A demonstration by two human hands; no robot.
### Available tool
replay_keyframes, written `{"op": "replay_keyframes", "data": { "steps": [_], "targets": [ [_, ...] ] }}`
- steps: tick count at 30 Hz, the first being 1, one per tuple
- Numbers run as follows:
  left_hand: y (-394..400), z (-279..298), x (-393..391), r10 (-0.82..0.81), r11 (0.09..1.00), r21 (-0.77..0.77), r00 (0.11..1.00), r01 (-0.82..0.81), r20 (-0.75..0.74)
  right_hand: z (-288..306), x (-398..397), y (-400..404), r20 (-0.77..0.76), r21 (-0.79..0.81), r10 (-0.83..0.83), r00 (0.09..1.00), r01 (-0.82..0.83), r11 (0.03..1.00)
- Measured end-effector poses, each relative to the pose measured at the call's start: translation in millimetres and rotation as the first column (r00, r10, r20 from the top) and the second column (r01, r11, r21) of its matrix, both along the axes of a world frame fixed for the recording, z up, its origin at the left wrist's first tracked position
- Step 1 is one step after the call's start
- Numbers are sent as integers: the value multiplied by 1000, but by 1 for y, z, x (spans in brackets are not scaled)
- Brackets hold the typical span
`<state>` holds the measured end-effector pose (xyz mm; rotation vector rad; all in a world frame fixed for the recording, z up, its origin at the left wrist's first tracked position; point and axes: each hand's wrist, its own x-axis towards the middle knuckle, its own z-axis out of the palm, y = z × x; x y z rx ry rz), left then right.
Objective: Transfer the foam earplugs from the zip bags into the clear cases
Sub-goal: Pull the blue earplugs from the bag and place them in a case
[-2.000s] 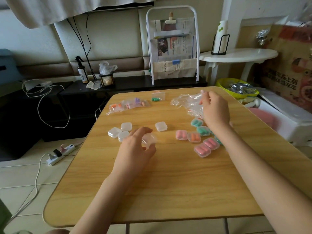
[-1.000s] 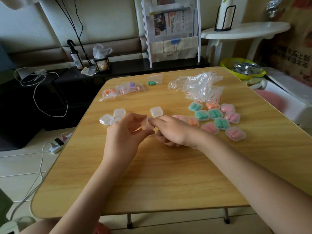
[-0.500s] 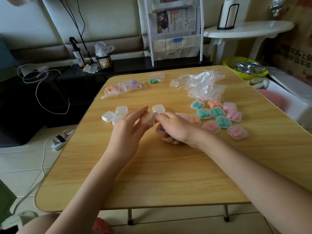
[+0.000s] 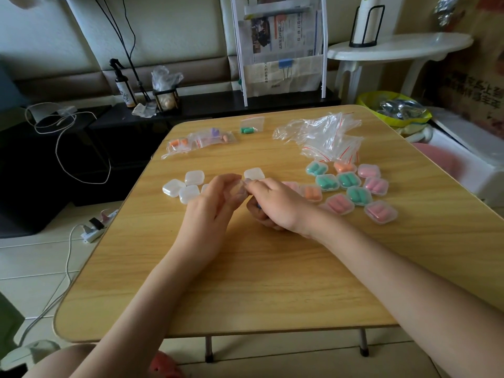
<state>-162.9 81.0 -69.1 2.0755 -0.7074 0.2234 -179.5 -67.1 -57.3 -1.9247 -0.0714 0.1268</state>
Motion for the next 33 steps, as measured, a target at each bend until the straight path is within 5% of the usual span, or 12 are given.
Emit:
{"op": "replay_keyframes", "data": {
  "steps": [9,14,18,21,28,33],
  "targets": [
    [-3,2,1,-19,992,-130,985,-3,-170,-2,0,-1,10,92,7,1000,-8,996],
    [5,9,9,-62,935,-344,910,-91,-410,-9,-1,-3,417,-302,33,908,104,948],
    [8,9,11,-239,866,-492,789,-91,-566,-11,1,-6,532,-426,153,833,107,899],
    [11,10,11,-348,770,-625,738,-126,-578,-14,2,-1,577,-445,153,802,152,883],
    [0,13,1,-487,729,-681,653,-62,-580,-20,-1,6,710,-388,38,703,346,854],
    [4,15,5,-447,712,-692,685,-117,-576,-18,3,8,728,-307,21,685,299,904]
  ]
}}
